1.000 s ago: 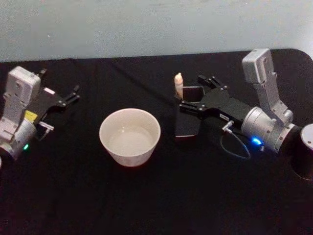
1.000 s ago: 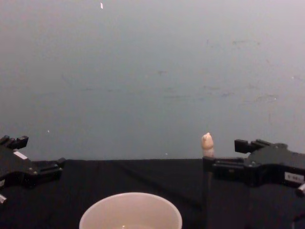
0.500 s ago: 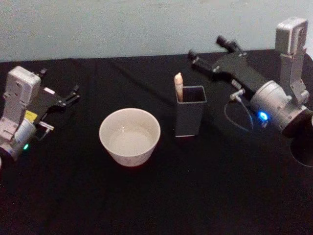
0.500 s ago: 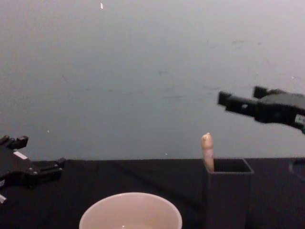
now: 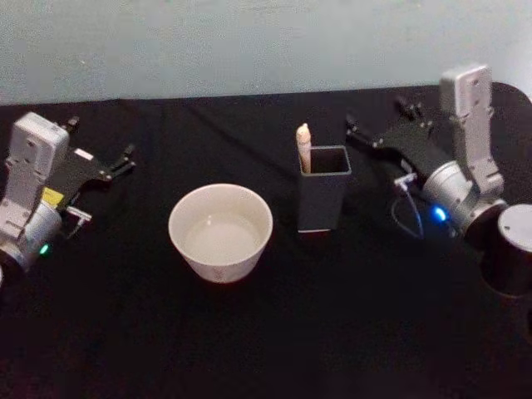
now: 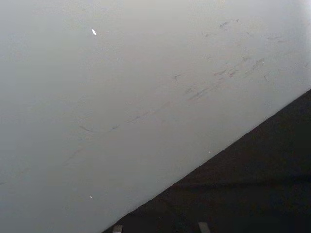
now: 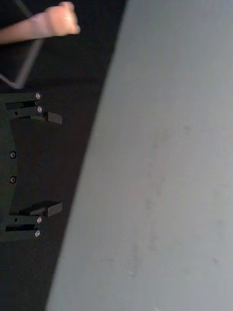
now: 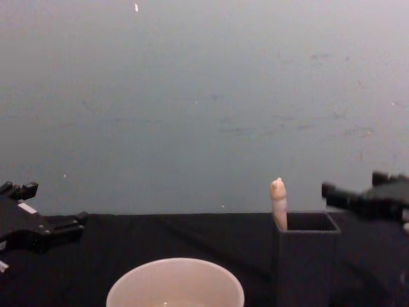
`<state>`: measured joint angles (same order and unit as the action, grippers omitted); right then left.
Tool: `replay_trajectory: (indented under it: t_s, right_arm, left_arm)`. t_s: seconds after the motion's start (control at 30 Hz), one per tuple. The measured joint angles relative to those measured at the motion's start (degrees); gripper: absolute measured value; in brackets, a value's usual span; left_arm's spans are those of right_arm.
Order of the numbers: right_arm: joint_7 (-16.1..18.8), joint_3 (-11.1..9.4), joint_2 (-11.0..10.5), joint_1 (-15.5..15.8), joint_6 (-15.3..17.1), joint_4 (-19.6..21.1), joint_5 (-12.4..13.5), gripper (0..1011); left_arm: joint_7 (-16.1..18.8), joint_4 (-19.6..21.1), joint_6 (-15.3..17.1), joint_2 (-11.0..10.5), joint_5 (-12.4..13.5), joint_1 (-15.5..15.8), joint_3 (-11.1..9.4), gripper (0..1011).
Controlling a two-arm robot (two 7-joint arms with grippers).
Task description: Pick up the stirring spoon with one hand, stir inside the cup, then place it back in its original position.
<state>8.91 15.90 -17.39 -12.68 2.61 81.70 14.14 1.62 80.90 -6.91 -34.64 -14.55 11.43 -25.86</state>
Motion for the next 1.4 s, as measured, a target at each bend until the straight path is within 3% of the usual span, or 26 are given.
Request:
replay_trajectory:
  t_s: [0.33, 1.4]
  right_arm:
    - [0.82, 1.07, 0.46, -0.26, 2.16, -3.30, -3.18, 1002]
    - [0.95, 1.11, 0.27, -0.13, 2.03, -2.92, -2.86, 1002]
  left_arm:
    - [0.00, 0.00, 0.00, 0.00, 0.00, 0.00, 0.00, 1001]
    - [0.00, 0.00, 0.00, 0.00, 0.00, 0.00, 0.00, 1001]
